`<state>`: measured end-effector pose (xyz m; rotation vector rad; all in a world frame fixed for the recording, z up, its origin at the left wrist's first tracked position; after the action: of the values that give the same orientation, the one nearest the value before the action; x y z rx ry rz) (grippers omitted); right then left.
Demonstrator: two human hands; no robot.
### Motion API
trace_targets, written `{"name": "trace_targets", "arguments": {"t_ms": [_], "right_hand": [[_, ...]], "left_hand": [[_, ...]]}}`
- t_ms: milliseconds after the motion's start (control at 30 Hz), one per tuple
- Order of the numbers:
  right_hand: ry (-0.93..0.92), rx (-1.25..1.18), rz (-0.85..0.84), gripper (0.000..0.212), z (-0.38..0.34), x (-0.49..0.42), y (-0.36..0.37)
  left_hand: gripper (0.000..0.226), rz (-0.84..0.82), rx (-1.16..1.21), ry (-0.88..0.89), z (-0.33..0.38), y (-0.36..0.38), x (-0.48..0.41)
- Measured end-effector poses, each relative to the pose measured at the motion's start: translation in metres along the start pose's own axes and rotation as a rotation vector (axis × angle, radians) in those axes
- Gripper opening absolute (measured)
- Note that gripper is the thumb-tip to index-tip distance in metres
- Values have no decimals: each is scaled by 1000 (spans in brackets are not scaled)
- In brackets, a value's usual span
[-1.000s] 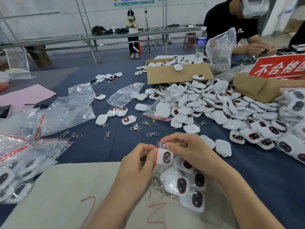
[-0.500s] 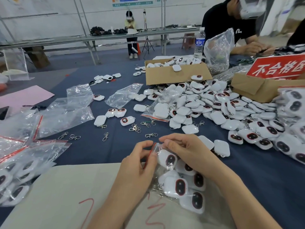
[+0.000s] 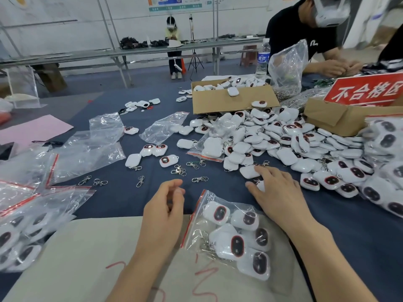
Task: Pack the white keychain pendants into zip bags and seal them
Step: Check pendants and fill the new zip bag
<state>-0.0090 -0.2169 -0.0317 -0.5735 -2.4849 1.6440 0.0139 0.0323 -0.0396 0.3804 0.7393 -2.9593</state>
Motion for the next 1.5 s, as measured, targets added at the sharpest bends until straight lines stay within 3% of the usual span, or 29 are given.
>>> {"name": "trace_targets", "arguments": {"t_ms": [200,467,633,767,900,1033,1100,1200,1300,1500], "right_hand": [[-26,-1,90,44,2,-4,-2],[-47,-17,113,37,0,-4,-6],[-34,-200,265,33,-5,-2,-11],[-75,-551,392,40,-14,1,-18],[-71,-1031,283,35,-29,6,-19],[-168,-1174,270,30,-50,17,-20],[-213,-1214,294,29,-58,23,-19],[-236,-1238,270,28,-63,28,-19],[-257,-1258,216,25,-60,27,-20],[-158,-1254,-199,21,-54,21,-12]], "left_hand": [[19,53,-90,-99,-2,3,-15],[28,59,-535,-152,15,17,-35],[24,90,-436,-112,14,16,-34],[21,148,-230,86,20,16,-30],[16,108,-72,374,38,15,-20],[31,-69,-201,715,62,30,-5],[33,-135,-260,790,66,40,2],[29,-152,-189,786,63,45,4],[29,-149,-72,669,55,42,-3],[40,-60,144,455,47,29,-14]]}}
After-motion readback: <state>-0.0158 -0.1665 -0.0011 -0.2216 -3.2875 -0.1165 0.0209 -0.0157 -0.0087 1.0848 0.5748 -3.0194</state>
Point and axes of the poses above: each hand's wrist, its own x-axis away from the middle knuckle, its own y-axis out of the palm, z = x × y, the point moved 1 cm from there along -x, towards the middle knuckle, and after that the axes turned 2 degrees about -x, right-handed, at the moved point
